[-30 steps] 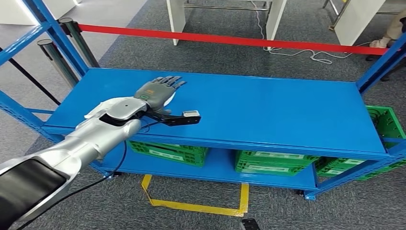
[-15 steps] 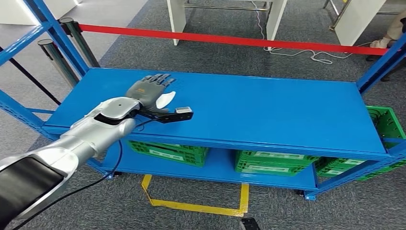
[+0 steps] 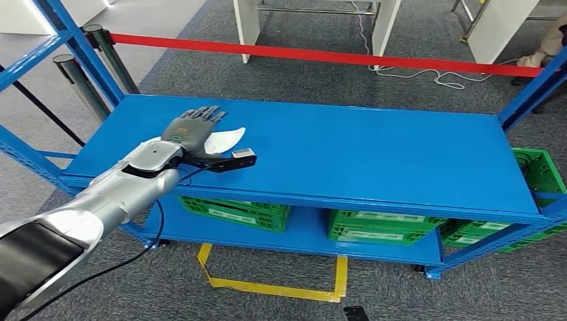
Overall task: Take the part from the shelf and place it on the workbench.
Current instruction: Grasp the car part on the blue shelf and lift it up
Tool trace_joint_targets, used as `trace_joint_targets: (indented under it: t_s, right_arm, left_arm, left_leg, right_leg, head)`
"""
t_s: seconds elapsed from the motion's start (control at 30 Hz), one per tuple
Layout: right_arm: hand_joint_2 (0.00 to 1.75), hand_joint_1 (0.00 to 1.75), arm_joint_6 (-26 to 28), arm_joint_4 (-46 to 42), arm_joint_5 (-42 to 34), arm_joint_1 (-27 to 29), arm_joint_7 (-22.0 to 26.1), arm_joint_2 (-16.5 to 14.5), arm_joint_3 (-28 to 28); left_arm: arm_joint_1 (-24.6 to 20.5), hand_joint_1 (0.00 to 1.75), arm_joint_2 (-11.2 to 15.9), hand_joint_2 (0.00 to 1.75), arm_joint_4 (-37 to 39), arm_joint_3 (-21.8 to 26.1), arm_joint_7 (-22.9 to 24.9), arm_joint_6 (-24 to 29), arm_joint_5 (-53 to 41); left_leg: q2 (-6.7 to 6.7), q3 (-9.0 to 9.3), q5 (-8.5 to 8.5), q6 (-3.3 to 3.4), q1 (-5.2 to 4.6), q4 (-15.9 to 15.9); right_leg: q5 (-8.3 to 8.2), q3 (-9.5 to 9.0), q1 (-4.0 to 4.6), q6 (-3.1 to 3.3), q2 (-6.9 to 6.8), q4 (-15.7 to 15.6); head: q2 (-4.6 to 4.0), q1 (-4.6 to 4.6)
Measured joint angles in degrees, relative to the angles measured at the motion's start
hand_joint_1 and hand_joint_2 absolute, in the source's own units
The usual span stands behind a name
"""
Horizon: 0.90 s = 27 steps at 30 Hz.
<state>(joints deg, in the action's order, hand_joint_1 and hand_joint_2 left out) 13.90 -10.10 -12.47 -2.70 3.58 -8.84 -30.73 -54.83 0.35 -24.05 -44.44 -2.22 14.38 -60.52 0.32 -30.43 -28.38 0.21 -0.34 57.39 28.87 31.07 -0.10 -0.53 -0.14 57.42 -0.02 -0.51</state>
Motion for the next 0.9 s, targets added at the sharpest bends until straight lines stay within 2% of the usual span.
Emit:
trace_joint_targets:
  t_s: [0.03,0.17,0.4,0.9]
  right_arm:
    - [0.0,0.0,0.0,0.0,0.1,0.0,0.0,0.0,0.0]
    - [1.75,0.0,0.6,0.0,0.3,0.0,0.2,0.0,-0.1]
    - [1.75,0.0,5.1,0.0,1.6,0.0,0.1,0.0,-0.6]
    - [1.75,0.0,4.1,0.0,1.6,0.0,-0.2,0.0,-1.1]
  left_arm:
    - [0.1,0.0,0.1,1.75,0.0,0.1,0.0,0.0,0.0]
    - [0.3,0.0,0.4,1.75,0.1,0.3,0.2,0.0,0.0]
    - [1.9,0.0,1.8,1.75,0.1,1.3,1.5,0.4,0.0]
    - [6.8,0.0,3.4,1.75,1.1,4.6,2.5,0.5,1.0]
  left_leg:
    - [0.0,0.0,0.0,0.0,0.0,0.0]
    - [-0.02,-0.02,0.01,0.01,0.0,0.0]
    - [-0.01,-0.02,0.01,0.01,0.0,0.0]
    - [-0.01,-0.05,0.01,0.01,0.01,0.0]
  right_leg:
    - [0.0,0.0,0.0,0.0,-0.02,0.0]
    - [0.0,0.0,0.0,0.0,-0.03,0.0]
    - [0.0,0.01,0.0,0.0,0.02,0.0]
    - [0.0,0.02,-0.01,0.0,-0.01,0.0]
  head:
    - [0.0,0.01]
    - [0.0,0.0]
    - [0.0,0.01]
    - [0.0,0.01]
